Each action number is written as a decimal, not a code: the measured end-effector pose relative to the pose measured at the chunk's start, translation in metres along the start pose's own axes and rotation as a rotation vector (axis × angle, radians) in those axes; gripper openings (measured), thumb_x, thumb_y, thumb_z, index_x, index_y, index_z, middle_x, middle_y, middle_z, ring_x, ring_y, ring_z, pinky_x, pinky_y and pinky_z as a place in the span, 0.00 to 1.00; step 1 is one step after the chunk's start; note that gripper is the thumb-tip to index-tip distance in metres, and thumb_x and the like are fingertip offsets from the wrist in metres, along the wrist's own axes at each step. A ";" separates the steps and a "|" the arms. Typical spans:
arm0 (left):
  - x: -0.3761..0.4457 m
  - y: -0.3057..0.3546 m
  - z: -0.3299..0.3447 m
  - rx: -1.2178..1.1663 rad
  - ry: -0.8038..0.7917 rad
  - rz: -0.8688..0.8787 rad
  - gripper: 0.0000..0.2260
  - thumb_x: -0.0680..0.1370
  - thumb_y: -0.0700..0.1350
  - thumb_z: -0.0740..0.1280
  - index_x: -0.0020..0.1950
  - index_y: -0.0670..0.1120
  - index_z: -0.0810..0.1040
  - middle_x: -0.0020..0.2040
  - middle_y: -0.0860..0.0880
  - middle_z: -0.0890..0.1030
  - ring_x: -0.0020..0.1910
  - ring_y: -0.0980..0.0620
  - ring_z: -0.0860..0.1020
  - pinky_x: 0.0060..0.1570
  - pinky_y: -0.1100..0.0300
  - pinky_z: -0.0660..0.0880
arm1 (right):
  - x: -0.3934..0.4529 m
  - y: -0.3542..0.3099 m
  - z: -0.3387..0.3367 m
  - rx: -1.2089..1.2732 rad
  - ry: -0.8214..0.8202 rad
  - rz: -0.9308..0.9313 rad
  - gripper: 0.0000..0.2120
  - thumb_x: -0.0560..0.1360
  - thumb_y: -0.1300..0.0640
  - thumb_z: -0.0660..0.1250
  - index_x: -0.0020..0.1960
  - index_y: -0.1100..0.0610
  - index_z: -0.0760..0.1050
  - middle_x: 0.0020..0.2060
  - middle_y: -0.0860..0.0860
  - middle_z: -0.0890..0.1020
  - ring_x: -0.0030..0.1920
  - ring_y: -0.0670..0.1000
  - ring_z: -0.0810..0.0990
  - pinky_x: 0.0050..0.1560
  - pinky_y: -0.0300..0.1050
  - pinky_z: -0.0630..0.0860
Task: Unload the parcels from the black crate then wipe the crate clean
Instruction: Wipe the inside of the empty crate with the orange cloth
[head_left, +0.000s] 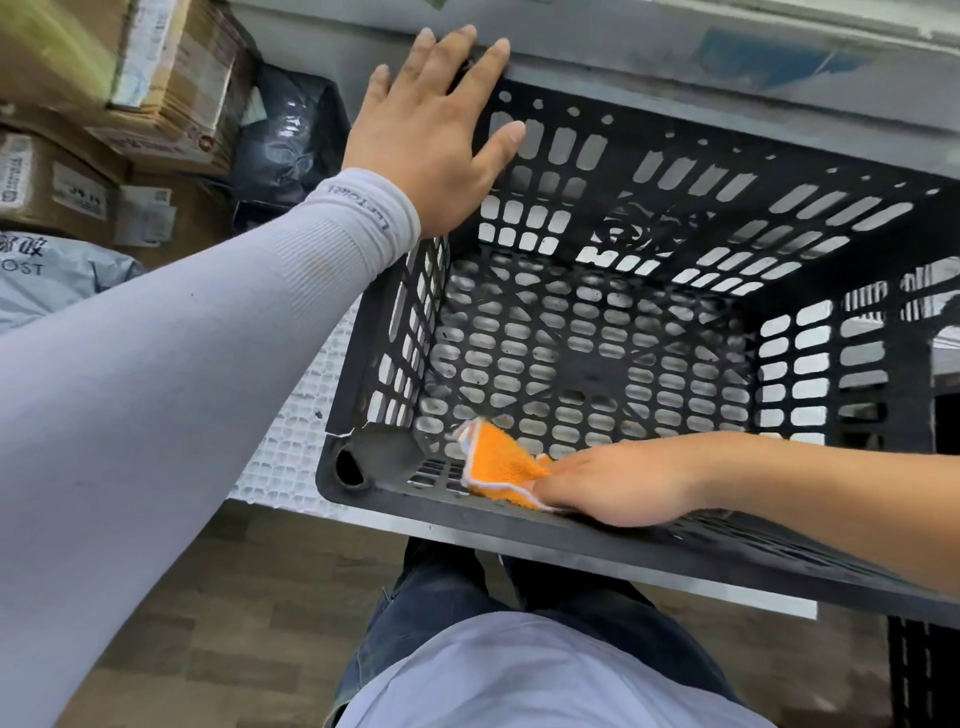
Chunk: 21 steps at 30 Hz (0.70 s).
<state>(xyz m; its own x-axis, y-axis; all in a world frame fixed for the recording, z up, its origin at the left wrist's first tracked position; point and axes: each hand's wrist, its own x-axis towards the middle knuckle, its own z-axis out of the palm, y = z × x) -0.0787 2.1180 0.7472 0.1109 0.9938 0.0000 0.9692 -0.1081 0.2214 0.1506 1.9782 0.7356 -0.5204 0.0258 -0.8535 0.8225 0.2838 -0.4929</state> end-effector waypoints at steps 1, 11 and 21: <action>0.000 0.000 0.000 -0.003 0.000 -0.001 0.31 0.84 0.65 0.50 0.85 0.54 0.51 0.85 0.49 0.51 0.84 0.45 0.47 0.81 0.41 0.47 | 0.006 -0.001 -0.001 0.053 -0.013 0.066 0.12 0.87 0.56 0.52 0.58 0.59 0.72 0.58 0.54 0.76 0.57 0.54 0.73 0.63 0.51 0.69; 0.001 -0.001 0.001 -0.015 0.005 -0.002 0.31 0.84 0.65 0.51 0.85 0.55 0.52 0.85 0.50 0.52 0.84 0.45 0.48 0.81 0.40 0.47 | 0.065 -0.005 0.000 0.271 0.014 0.165 0.23 0.86 0.44 0.50 0.71 0.55 0.73 0.70 0.53 0.74 0.67 0.55 0.73 0.72 0.52 0.66; 0.002 0.001 0.001 -0.015 0.013 -0.001 0.31 0.84 0.65 0.51 0.85 0.55 0.52 0.85 0.50 0.53 0.84 0.45 0.48 0.81 0.40 0.48 | 0.061 0.004 0.003 0.435 0.123 0.137 0.28 0.84 0.37 0.56 0.64 0.61 0.77 0.64 0.57 0.79 0.60 0.55 0.77 0.69 0.55 0.69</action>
<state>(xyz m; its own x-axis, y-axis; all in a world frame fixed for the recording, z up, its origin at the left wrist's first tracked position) -0.0775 2.1200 0.7464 0.1064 0.9942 0.0126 0.9660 -0.1064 0.2357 0.1232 1.9781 0.6809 -0.4021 0.1562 -0.9021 0.8914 -0.1579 -0.4247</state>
